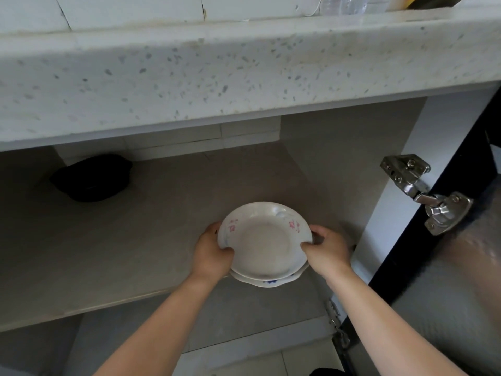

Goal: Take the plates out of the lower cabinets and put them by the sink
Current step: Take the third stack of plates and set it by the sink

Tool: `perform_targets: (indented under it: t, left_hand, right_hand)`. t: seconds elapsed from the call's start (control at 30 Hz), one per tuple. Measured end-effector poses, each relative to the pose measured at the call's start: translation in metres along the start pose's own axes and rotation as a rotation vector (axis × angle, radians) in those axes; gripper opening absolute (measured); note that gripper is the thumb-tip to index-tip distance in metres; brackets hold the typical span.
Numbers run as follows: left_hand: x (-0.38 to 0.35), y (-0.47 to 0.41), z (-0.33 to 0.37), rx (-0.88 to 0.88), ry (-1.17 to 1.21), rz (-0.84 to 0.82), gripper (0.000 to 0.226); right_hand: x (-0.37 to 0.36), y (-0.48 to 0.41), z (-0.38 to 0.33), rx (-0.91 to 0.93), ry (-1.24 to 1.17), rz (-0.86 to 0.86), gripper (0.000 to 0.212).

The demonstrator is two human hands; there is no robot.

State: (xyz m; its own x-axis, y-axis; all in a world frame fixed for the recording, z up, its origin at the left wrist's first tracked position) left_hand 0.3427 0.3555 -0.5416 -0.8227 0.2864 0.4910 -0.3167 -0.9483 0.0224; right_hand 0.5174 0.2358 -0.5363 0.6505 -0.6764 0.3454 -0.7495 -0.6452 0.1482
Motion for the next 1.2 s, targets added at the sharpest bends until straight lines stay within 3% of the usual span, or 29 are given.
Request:
perform_targets:
  t: [0.17,0.43,0.63,0.97,1.2]
  left_hand:
    - [0.008,0.009,-0.012,0.029,0.055,-0.021,0.035]
    - [0.035,0.046,-0.009,0.021,0.091,0.019,0.042]
    - [0.068,0.082,0.012,0.156,0.031,0.003,0.047]
    - [0.151,0.175,0.119,0.4,-0.026,-0.031,0.056]
    - [0.205,0.26,0.21,0.565,0.006,0.045,0.051]
  right_hand:
    - [-0.006,0.014,0.0,-0.001,-0.105,-0.003,0.038]
    - [-0.013,0.042,-0.003,0.043,-0.071,-0.035,0.043]
    - [-0.007,0.083,-0.023,-0.093,-0.01,-0.016,0.044]
    - [0.048,0.176,-0.125,-0.262,0.103,-0.131,0.046]
    - [0.103,0.252,-0.206,-0.225,0.179,-0.21,0.047]
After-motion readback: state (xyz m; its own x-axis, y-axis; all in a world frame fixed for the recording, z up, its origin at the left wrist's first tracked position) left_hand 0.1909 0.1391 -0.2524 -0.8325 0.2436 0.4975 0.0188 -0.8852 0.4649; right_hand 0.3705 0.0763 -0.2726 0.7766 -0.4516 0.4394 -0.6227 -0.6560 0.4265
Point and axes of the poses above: each hand's wrist, its own y-axis away from the middle knuckle, its own x-axis out of the back of the hand, z = x × y, the point moved 2 cm from there along -y, towards the middle knuckle, and after that the axes turned 1 degree about x, right-handed, at the moved point
